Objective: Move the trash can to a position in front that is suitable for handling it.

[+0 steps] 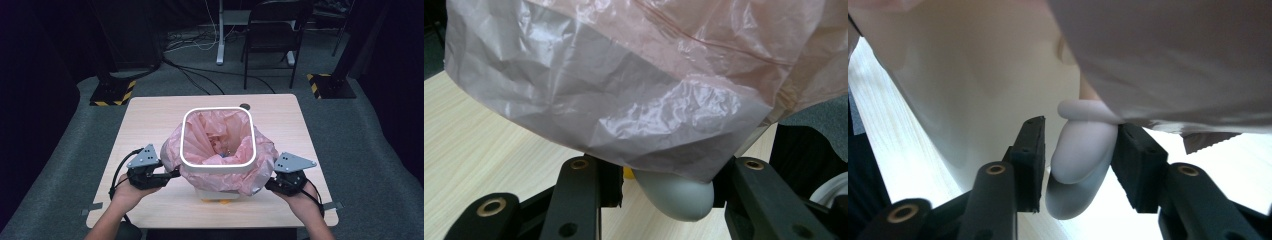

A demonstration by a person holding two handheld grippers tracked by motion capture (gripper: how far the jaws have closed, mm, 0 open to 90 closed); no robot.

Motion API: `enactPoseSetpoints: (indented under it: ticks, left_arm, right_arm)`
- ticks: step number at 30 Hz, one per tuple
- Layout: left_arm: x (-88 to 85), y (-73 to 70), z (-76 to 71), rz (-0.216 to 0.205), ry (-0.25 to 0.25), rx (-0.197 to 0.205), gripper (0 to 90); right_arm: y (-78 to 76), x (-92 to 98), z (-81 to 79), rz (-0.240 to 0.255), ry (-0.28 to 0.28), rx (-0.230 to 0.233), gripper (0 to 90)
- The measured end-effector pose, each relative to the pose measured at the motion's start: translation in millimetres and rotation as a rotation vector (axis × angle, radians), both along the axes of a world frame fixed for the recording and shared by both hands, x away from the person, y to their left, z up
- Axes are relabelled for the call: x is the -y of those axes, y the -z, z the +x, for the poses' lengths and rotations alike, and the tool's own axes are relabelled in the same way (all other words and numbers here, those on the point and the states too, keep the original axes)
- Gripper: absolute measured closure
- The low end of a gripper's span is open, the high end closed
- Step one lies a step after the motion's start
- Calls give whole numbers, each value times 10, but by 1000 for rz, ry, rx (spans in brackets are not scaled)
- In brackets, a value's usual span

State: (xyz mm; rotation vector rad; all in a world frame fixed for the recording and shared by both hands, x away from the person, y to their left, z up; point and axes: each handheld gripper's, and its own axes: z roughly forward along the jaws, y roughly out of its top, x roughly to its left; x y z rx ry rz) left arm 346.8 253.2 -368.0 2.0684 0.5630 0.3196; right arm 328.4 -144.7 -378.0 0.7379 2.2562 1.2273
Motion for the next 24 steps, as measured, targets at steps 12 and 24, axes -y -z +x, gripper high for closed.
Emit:
enactPoseSetpoints:
  ticks: [12,24]
  left_arm:
    - [-8,-17,-7,-24,-23,-13,442]
    - [-101,-58,-26,-63,-54,4,353]
  right_arm:
    - [-12,87,-38,9,2,-20,426]
    - [-92,193,-72,19,10,-41,353]
